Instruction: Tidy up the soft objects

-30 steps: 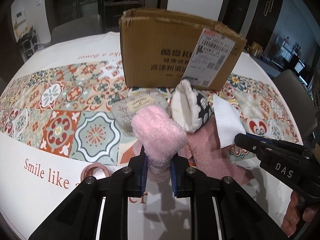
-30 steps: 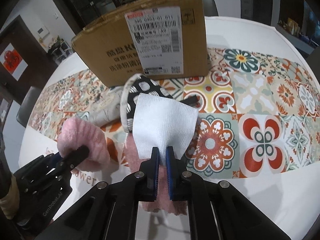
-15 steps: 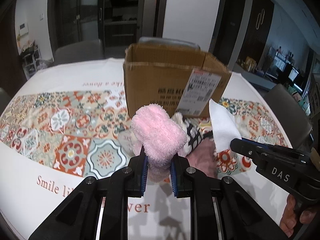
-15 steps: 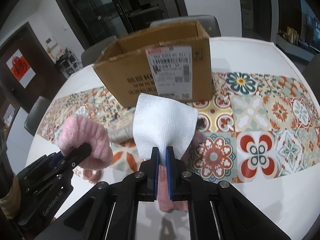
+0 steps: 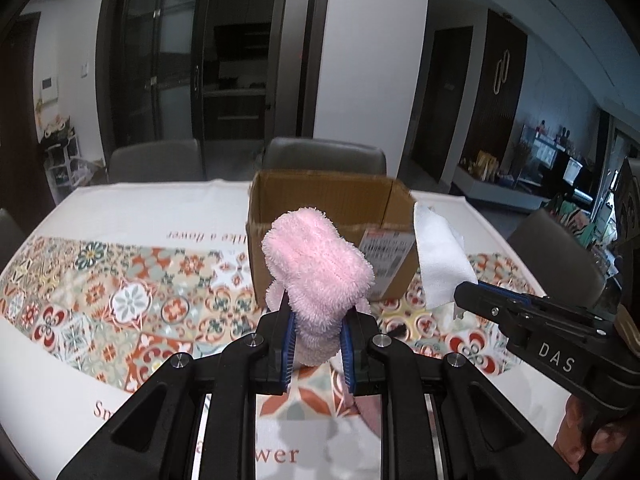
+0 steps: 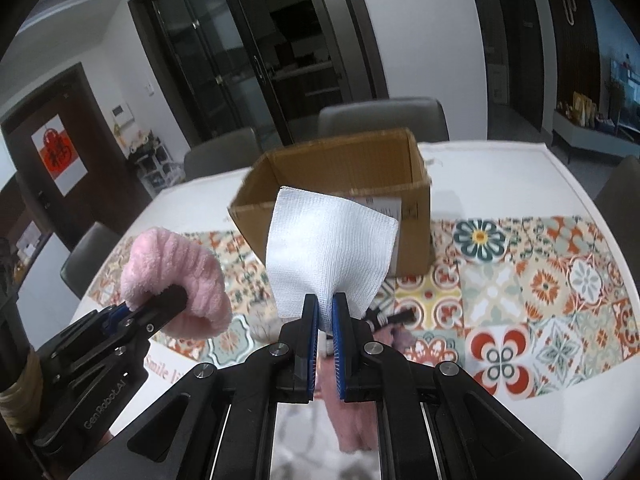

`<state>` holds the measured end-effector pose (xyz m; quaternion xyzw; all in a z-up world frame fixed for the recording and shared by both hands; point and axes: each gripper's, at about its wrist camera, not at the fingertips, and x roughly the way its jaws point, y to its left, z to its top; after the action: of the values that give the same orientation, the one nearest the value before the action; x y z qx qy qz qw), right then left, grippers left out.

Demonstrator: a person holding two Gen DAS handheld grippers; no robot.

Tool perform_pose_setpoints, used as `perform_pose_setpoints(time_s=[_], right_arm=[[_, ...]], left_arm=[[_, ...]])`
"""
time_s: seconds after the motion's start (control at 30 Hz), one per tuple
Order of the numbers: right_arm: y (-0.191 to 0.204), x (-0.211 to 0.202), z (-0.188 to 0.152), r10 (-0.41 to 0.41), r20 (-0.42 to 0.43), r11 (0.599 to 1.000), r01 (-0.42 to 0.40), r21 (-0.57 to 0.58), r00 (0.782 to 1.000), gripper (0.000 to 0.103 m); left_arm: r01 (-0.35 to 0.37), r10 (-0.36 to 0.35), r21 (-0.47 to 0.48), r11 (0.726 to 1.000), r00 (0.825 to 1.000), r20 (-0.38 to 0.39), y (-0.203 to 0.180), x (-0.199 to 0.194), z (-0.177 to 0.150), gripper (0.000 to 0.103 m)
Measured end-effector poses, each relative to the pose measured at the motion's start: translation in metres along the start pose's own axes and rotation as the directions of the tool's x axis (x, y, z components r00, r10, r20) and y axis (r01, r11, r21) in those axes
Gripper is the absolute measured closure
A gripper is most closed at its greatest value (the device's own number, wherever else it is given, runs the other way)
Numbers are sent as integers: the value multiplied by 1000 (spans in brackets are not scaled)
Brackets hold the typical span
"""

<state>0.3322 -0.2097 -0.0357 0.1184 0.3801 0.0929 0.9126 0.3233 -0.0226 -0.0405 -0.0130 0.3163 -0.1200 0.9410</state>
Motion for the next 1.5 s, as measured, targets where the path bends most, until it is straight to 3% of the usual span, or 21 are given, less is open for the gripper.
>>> perform_pose_setpoints(time_s=[0.53, 0.9, 1.5], right_arm=[[11, -23, 42, 16, 152, 1000, -13, -23, 988, 94], [15, -20, 74, 24, 218, 999, -15, -40, 976, 94], [4, 29, 107, 13, 202, 999, -5, -42, 979, 94]], left_arm=[[4, -6, 19, 1000, 990, 140, 2, -6, 48, 83], [-9, 1, 41, 999, 982, 191, 5, 9, 78, 83], [-20, 9, 63, 998, 986, 165, 9, 72, 108, 83]])
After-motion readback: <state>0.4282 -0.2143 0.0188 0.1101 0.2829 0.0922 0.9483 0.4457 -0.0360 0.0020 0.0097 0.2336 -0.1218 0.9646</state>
